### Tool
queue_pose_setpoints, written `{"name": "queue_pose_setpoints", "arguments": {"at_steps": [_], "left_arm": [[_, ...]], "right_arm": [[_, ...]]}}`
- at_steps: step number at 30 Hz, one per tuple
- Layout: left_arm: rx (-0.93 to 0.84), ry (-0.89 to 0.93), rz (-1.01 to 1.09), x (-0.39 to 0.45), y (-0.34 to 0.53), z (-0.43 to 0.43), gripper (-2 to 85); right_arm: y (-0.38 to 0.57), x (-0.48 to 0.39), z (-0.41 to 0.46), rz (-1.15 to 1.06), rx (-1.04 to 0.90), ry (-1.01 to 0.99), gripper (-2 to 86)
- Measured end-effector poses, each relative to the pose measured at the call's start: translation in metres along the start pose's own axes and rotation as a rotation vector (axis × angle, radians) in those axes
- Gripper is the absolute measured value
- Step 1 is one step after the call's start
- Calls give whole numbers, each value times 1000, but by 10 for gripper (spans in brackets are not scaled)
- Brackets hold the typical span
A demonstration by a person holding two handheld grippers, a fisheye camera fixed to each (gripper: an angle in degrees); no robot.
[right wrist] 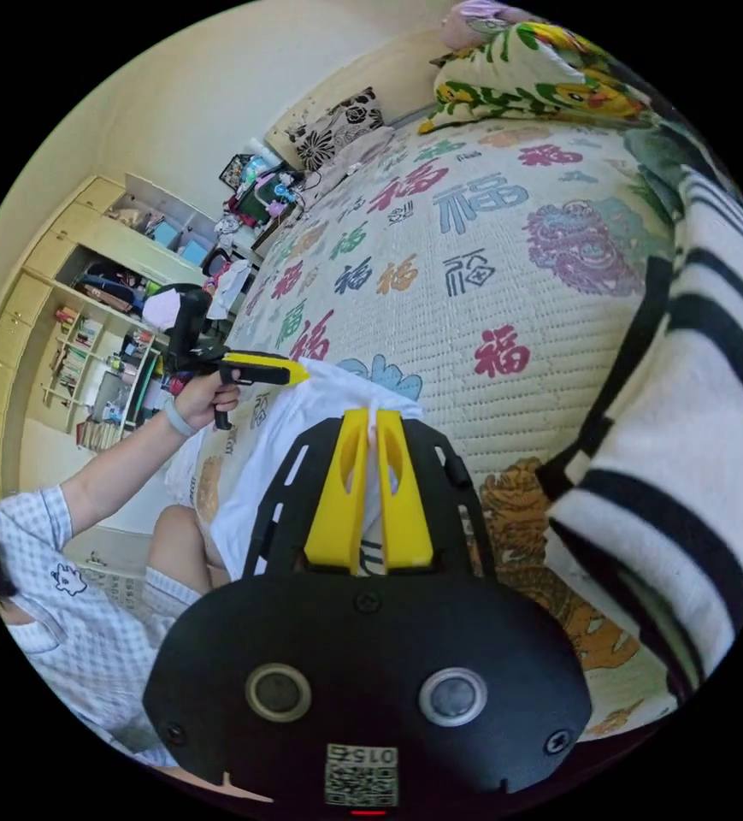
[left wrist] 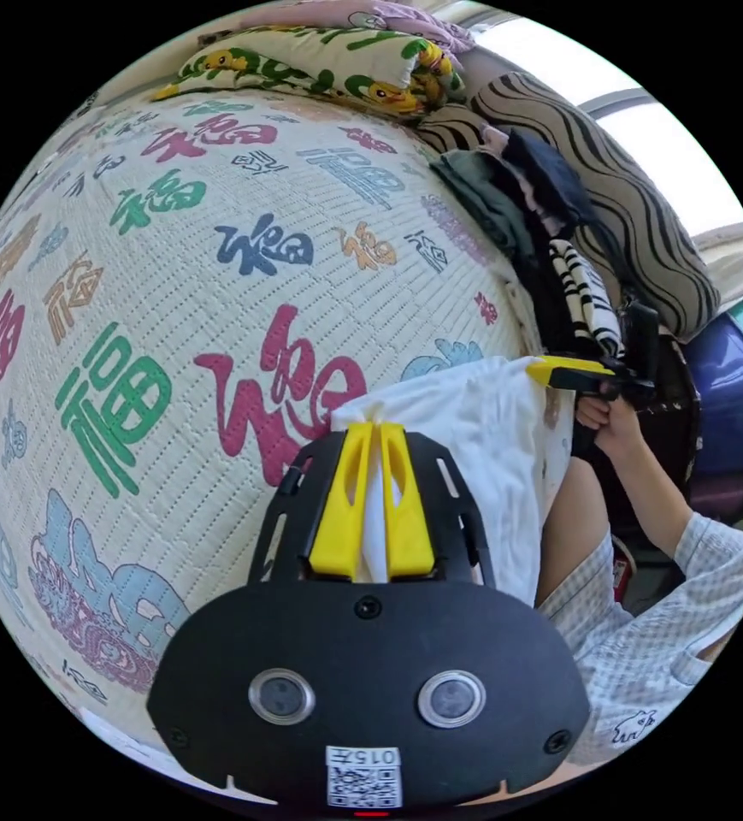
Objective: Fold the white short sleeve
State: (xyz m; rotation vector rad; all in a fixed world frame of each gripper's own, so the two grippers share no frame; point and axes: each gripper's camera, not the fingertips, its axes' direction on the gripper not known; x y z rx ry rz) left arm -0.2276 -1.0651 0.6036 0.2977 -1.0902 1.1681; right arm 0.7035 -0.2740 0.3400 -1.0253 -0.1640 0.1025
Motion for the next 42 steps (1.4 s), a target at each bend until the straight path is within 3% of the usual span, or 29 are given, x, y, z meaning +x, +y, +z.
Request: {"name": "queue_pose_setpoints", "arguments": {"at_steps": [4,7,10,13,16,23,27,30,35,42], "left_arm": [[116,-6,23,2,22,-22,10],[179,2,-18,-8,40,-27,16],[131,-21,-74,-16,43,-12,44],[193,24,-23,-10,46,-19,81],[140,54,-24,-9,31,-6,103],[-29,28,61,17,10,30,18],[16,32,115,38,25,8,1],[138,79,182,62,58,-36,-3],[258,108,418,142,186,-99,-4],[147,84,427,198,336,-59,-5]], "right_arm": [[-18,-24,7,-77,-14,83,15],[-25,-20,30,-59,-133,144,29],[-23,-23,41,-48,-211,203,62],[-17,-32,31,-81,-196,279,93],[-20,-30,38,-88,-265,233,103],[-26,-30,64,-140,-433,157,37],[-18,-39,45,-164,-370,141,23],[2,-62,16,-244,-264,122,19],[78,-120,-26,-438,-185,70,17],[179,-149,13,-501,-383,77,26]]}}
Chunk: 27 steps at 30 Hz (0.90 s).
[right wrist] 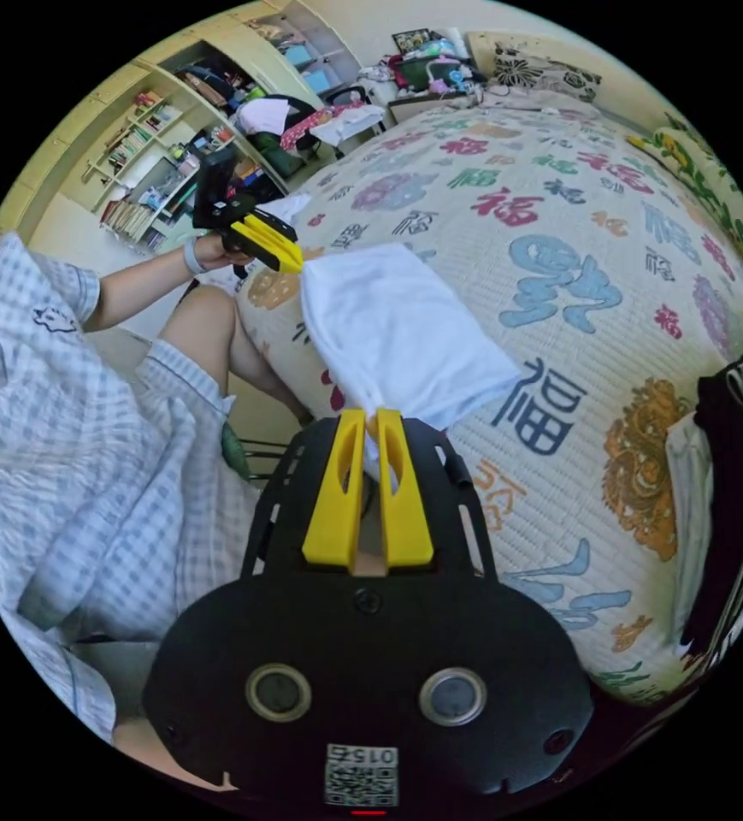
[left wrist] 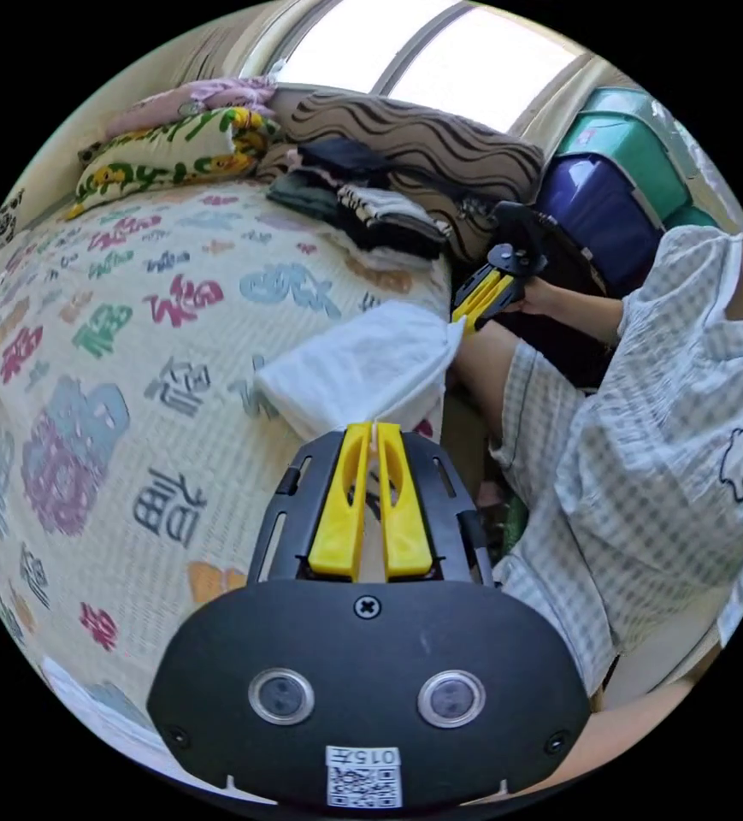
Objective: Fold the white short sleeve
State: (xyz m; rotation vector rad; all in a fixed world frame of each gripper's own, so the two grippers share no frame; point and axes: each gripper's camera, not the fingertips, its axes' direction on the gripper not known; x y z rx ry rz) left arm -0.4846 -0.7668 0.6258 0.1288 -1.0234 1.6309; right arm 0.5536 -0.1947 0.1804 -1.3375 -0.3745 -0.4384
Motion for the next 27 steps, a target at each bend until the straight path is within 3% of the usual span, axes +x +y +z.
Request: {"name": "queue_pose_setpoints", "arguments": {"at_steps": [4,8,14,19,24,27], "left_arm": [[-115,-33,-111,7,33,43,-4],[-195,-81,-138,20,30,36,-2],[57,-102,-187,17,-15,-24,3],[-123,-68,-264,-29,-30,41,-1],[-98,-19,-321,-57,-20,30,12],[25,45,-404,-80,-10,-16,55]], "right_arm": [[12,-3,43,37,-150,9,45],[27,3,21,107,-174,24,55],[35,13,-26,133,96,22,17],[32,46,30,231,-115,-58,-2],[63,78,10,370,-47,-205,2],[97,97,-21,438,104,-315,26]]}}
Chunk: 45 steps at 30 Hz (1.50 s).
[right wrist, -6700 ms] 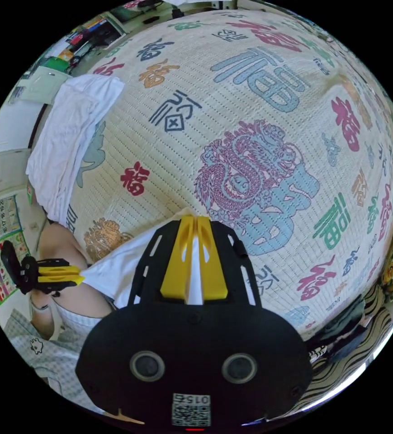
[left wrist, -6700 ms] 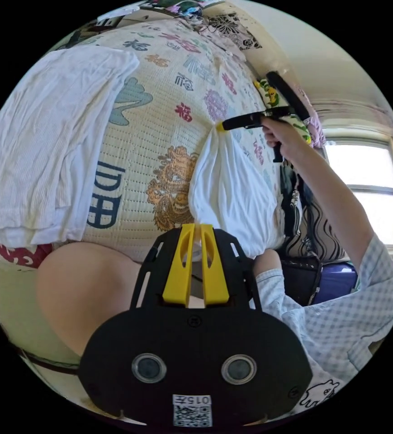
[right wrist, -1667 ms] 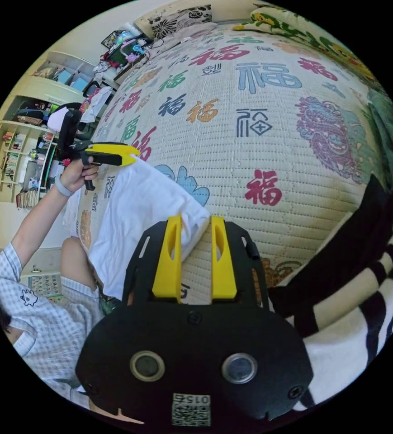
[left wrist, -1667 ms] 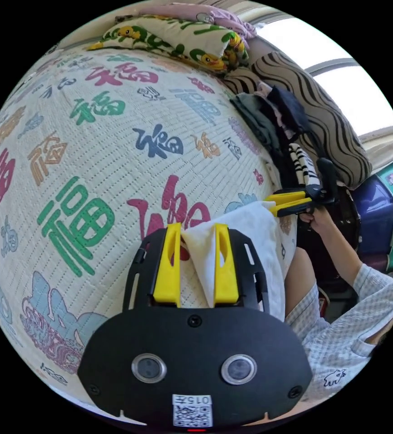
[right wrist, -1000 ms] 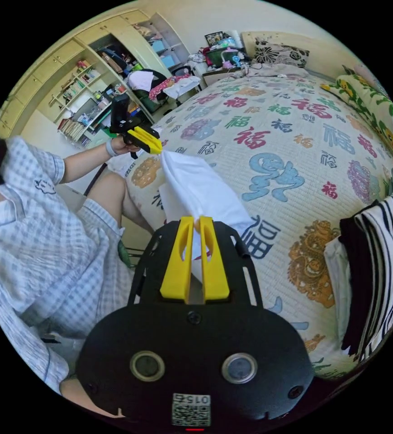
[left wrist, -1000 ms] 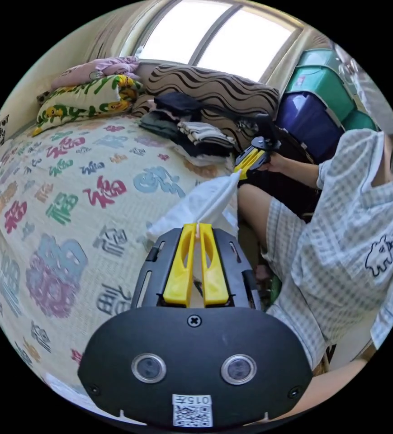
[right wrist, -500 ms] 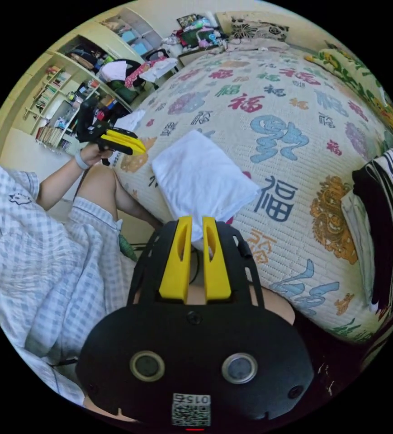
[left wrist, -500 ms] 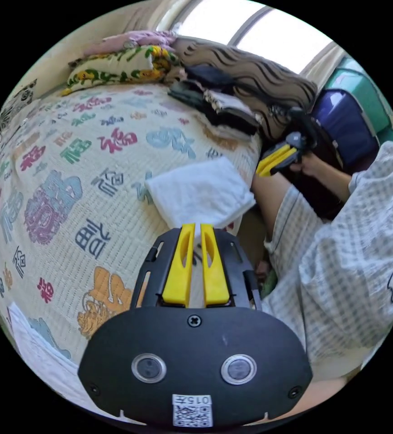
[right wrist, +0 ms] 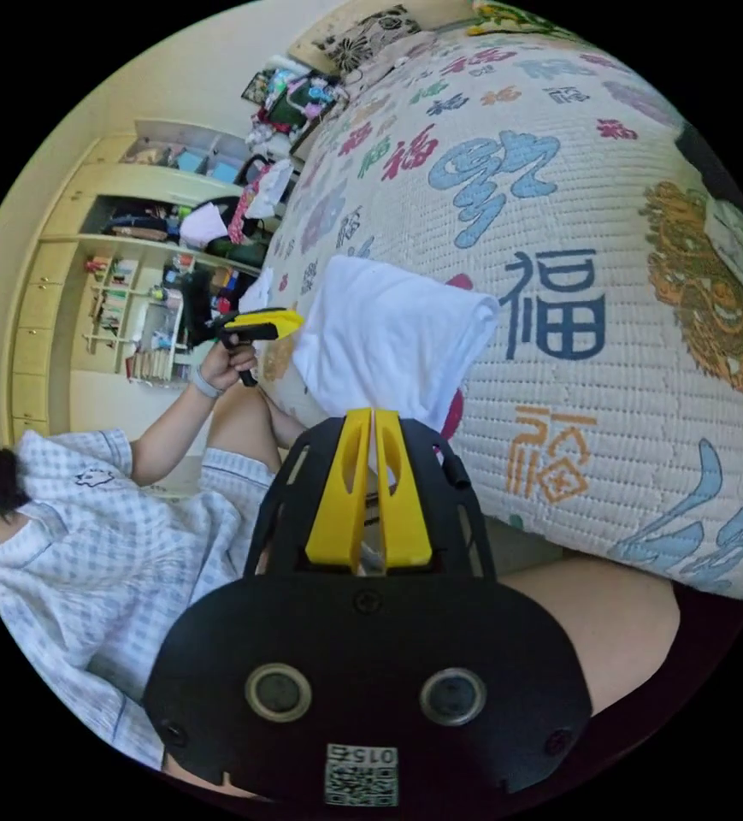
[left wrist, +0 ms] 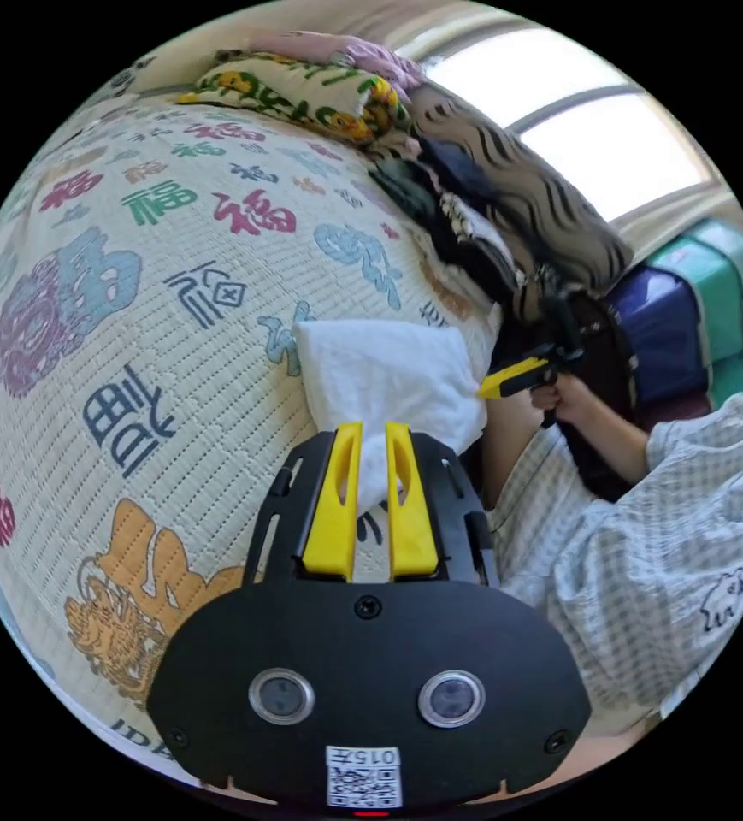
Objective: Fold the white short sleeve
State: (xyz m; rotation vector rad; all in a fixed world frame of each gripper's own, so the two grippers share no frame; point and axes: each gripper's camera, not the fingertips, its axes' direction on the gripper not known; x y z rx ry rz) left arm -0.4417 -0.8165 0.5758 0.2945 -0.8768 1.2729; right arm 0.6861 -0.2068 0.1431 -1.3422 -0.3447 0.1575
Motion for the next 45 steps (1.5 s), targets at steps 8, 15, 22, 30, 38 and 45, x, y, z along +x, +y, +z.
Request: {"name": "queue_pose_setpoints", "arguments": {"at_steps": [8,15,22,30,38,45], "left_arm": [[125,496,-304,-144,5,-33,114],[-30,621,-233,-154,-53,7,73],[-74,579,-146,-115,-145,-21,33],[55,700,118,34,-394,-77,22],[-89,591,-8,112,-629,54,25],[-13,667,-131,72,-664,70,44]], "right_arm": [[22,87,-37,224,141,-322,117],[9,105,-37,217,137,-457,60],[20,76,-98,121,253,-393,15],[33,23,-299,2,479,-128,11],[17,90,-380,370,443,131,22],[30,100,-348,439,536,29,59]]}}
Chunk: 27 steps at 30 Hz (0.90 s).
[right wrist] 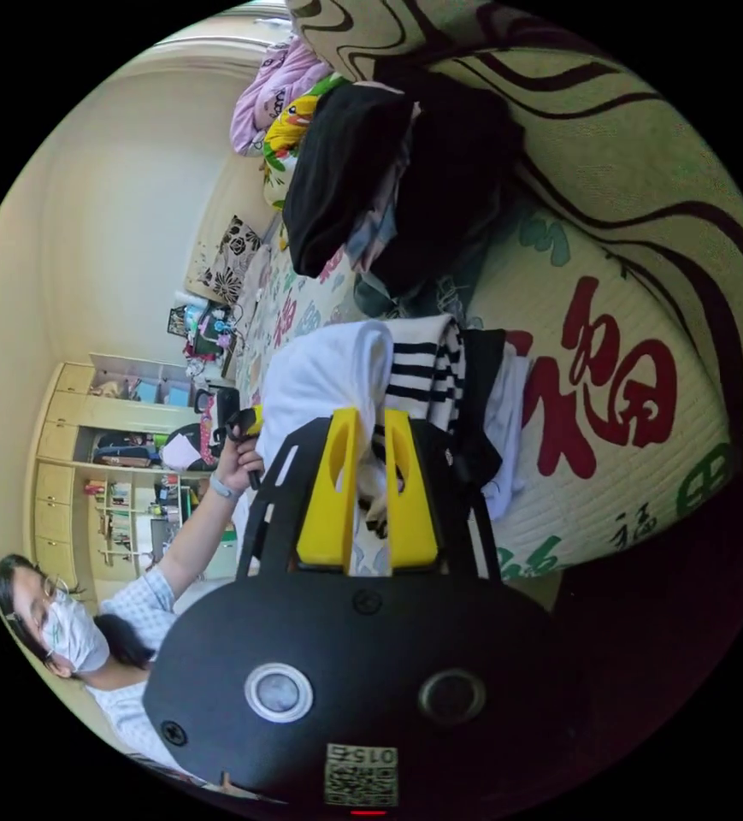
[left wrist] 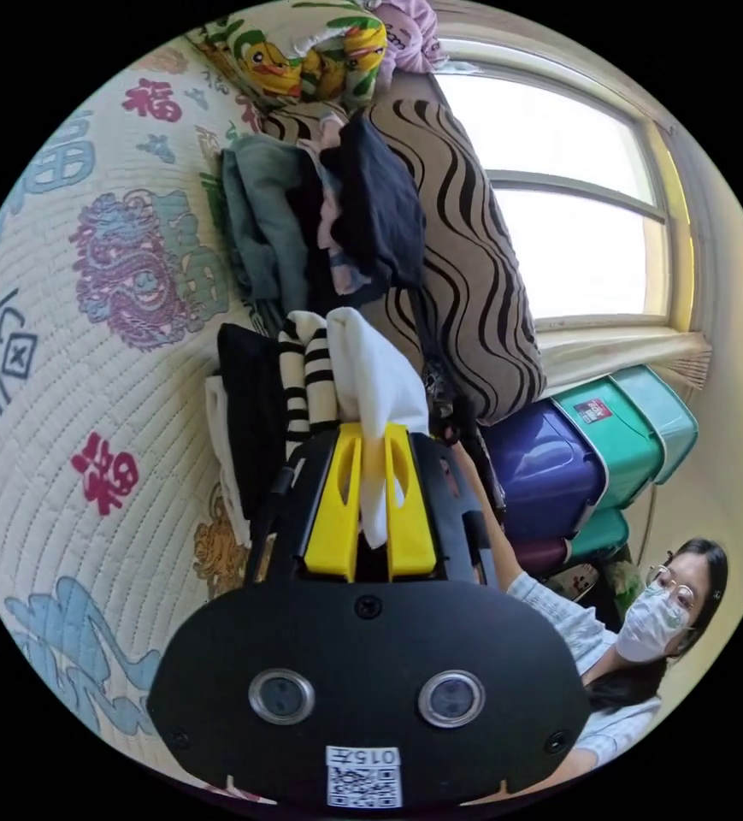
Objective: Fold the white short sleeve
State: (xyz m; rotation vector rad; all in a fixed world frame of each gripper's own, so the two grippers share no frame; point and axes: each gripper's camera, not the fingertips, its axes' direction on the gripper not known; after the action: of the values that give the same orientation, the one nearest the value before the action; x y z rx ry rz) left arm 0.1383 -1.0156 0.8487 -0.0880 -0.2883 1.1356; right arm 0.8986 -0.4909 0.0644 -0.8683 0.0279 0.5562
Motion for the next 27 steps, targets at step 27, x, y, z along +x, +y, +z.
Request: {"name": "queue_pose_setpoints", "arguments": {"at_steps": [27], "left_arm": [[849,-1038,-736,189,637,-602,128]], "right_arm": [[361,-483,454,-991,-520,125,38]]}}
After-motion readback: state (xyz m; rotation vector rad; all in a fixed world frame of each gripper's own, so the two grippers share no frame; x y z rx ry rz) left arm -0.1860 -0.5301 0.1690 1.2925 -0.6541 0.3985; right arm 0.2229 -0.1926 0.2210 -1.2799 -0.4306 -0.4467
